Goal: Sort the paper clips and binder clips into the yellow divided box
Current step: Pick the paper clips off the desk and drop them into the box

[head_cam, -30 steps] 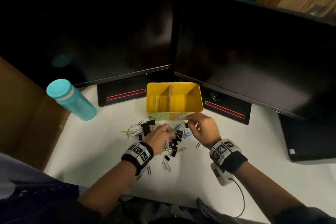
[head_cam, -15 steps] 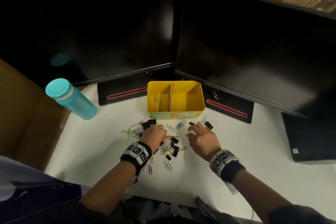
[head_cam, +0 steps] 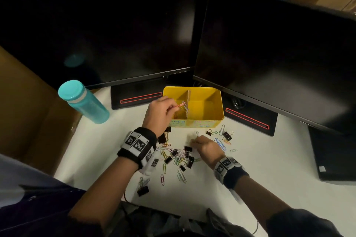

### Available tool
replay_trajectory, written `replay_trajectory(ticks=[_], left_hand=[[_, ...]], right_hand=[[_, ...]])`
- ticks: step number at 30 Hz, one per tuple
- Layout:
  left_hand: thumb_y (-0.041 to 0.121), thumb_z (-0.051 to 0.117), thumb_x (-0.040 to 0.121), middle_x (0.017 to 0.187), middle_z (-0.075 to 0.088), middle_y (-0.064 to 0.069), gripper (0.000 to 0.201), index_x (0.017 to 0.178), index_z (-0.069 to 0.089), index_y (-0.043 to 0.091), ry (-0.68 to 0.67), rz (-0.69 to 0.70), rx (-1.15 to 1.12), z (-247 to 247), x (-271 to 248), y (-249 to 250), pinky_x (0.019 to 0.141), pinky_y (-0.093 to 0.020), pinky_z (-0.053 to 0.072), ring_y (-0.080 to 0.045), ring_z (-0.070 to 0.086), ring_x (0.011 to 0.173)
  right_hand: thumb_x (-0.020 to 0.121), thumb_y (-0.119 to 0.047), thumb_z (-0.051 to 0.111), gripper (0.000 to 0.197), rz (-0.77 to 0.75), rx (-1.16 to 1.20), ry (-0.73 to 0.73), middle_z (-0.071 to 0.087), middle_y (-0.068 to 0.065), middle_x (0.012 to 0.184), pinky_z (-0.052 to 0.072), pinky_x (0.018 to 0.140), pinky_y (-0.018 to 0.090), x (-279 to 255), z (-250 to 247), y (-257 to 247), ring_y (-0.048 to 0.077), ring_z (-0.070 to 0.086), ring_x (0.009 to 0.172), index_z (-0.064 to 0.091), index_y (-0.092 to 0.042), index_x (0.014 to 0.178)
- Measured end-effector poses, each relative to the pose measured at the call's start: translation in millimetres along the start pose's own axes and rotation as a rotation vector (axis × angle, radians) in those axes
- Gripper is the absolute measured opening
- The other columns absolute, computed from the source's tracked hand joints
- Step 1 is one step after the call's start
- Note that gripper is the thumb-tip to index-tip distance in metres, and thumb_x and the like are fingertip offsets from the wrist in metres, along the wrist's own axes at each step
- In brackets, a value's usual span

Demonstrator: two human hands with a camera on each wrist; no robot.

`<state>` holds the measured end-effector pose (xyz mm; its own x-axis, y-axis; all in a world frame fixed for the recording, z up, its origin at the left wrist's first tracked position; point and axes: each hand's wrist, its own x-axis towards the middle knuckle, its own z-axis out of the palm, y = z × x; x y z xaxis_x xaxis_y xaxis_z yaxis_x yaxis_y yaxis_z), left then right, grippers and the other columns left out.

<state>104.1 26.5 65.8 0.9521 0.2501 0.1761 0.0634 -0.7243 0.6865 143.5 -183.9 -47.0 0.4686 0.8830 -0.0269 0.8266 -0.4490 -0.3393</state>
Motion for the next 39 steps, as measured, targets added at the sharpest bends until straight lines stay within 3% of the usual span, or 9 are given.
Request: replay_trajectory(ticks=[4,10,13,16,20,24,28,36,39], left_hand=[[0.015,0.065,0.085,0.087,0.068,-0.01,0.012,0.094,0.069,0.008,0.044,-0.092,-0.04,4,10,-14,0.07,-0.035,0.055,-0.017,0.062,0.072],[0.006,0.058,0.088,0.09,0.066,-0.005,0.015,0.099,0.068,0.009,0.17,-0.148,0.048,-14,-20,-43,0.068,-0.029,0.052,-0.015,0.059,0.073],[0.001,0.06,0.084,0.089,0.068,-0.009,0.015,0.093,0.068,0.009,0.079,-0.26,0.118,-15,-44,-65,0.076,-0.037,0.055,-0.018,0.061,0.076],[0.002,0.064,0.081,0.111,0.062,-0.01,0.033,0.113,0.061,0.01,-0.144,-0.398,0.162,-4,-60,-80,0.09,-0.038,0.05,-0.023,0.058,0.098],[0.011,0.07,0.076,0.127,0.048,-0.009,0.048,0.122,0.055,0.013,-0.293,-0.408,0.138,10,-69,-84,0.101,-0.039,0.041,-0.027,0.04,0.119],[0.044,0.079,0.064,0.115,0.05,-0.005,0.064,0.118,0.058,0.018,-0.315,-0.328,0.255,20,-68,-75,0.086,-0.042,0.048,-0.024,0.042,0.109],[0.034,0.073,0.073,0.105,0.057,-0.003,0.04,0.107,0.06,0.018,-0.284,-0.256,0.38,29,-65,-70,0.081,-0.04,0.047,-0.025,0.049,0.103],[0.022,0.068,0.081,0.105,0.054,-0.009,0.025,0.1,0.056,0.011,-0.033,-0.351,0.25,4,-74,-90,0.071,-0.035,0.05,-0.024,0.05,0.097],[0.024,0.071,0.079,0.109,0.052,-0.01,0.031,0.103,0.055,0.011,-0.049,-0.386,0.303,-6,-80,-102,0.071,-0.038,0.051,-0.026,0.048,0.102]], right_hand=[[0.042,0.018,0.076,0.04,0.021,0.073,0.09,0.067,0.009,0.068,0.053,0.046,0.031,2,-4,-2,0.027,0.062,0.06,0.07,-0.006,0.073],[0.064,0.016,0.069,0.028,0.058,0.274,0.424,0.071,0.008,0.085,0.05,0.073,0.028,17,-51,-23,0.023,0.063,0.082,0.072,-0.005,0.082],[0.074,0.008,0.065,0.017,-0.03,0.3,0.549,0.07,0.007,0.09,0.046,0.08,0.023,40,-82,-33,0.018,0.059,0.09,0.07,-0.006,0.083],[0.076,0.007,0.061,0.018,-0.026,0.26,0.596,0.069,0.008,0.093,0.047,0.079,0.028,71,-94,-33,0.021,0.059,0.092,0.069,-0.007,0.085],[0.079,0.003,0.061,0.02,-0.063,0.16,0.551,0.067,0.009,0.098,0.047,0.075,0.028,84,-84,-39,0.022,0.055,0.092,0.066,-0.007,0.096],[0.078,-0.009,0.062,0.015,-0.125,0.082,0.241,0.067,0.006,0.09,0.055,0.06,0.033,53,-43,-53,0.02,0.059,0.085,0.066,-0.013,0.092],[0.077,-0.027,0.067,0.047,-0.071,-0.031,-0.046,0.059,0.007,0.125,0.056,0.081,0.04,15,-2,-46,0.026,0.053,0.113,0.056,-0.016,0.121],[0.068,0.004,0.071,0.07,-0.03,0.024,0.106,0.055,0.018,0.129,0.055,0.083,0.043,-25,11,-11,0.032,0.056,0.111,0.045,-0.01,0.132],[0.075,-0.008,0.069,0.055,-0.112,-0.011,0.093,0.06,0.011,0.125,0.052,0.082,0.038,-13,7,-26,0.025,0.057,0.108,0.052,-0.018,0.126]])
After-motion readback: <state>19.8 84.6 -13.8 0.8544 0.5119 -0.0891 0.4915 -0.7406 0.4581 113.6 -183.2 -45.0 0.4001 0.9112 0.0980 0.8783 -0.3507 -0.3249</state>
